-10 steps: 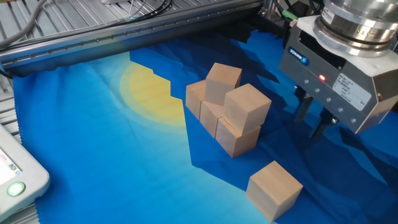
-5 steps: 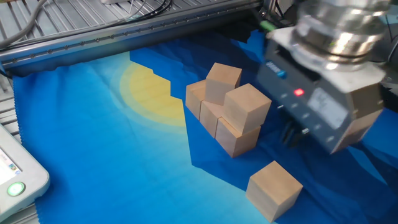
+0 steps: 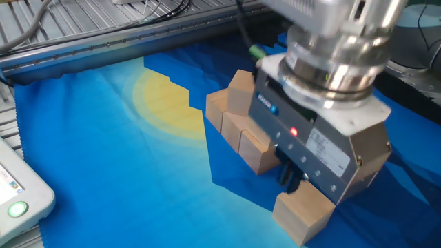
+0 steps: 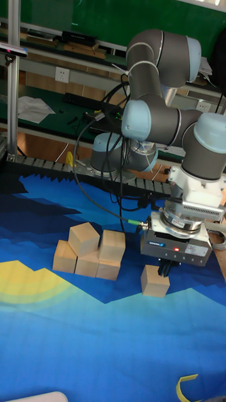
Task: Stack the blocks into a pyramid shape
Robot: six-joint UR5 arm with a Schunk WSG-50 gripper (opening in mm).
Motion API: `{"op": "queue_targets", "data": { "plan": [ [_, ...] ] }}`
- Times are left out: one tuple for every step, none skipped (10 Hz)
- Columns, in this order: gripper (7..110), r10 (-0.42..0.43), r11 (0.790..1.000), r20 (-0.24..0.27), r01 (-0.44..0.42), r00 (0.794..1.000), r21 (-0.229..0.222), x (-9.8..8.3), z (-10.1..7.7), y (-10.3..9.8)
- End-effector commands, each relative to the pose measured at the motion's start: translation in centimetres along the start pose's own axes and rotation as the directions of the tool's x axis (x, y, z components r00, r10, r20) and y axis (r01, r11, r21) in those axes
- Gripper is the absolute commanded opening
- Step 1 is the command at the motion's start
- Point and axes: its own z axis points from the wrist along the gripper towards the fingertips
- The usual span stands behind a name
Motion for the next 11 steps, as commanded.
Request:
{"op": "queue_targets", "data": {
  "plan": [
    [66,-0.11,0.994,-0.011,0.11,0.994,0.01,2.1,1.6,-0.6],
    [66,-0.115,0.993,0.011,0.115,0.993,-0.001,2.1,1.7,-0.6],
    [66,-0.117,0.993,0.013,0.118,0.993,-0.027,2.4,2.0,-0.3],
    [66,-0.136,0.99,0.014,0.136,0.991,-0.02,2.5,2.1,-0.1],
    [66,-0.14,0.99,0.015,0.14,0.99,0.0,2.5,2.5,0.4],
    [110,-0.133,0.991,0.028,0.133,0.991,-0.007,2.1,3.1,1.2],
    [110,-0.122,0.992,0.052,0.122,0.991,-0.008,1.5,4.0,1.7],
    [110,-0.112,0.994,0.061,0.113,0.992,-0.012,1.3,4.5,2.2],
    [110,-0.109,0.994,0.062,0.109,0.992,0.001,1.2,4.7,1.8],
    [110,-0.113,0.994,0.055,0.113,0.992,0.004,1.5,4.8,1.8],
    [110,-0.116,0.993,0.036,0.116,0.993,0.009,2.1,4.9,1.8]
  ]
}}
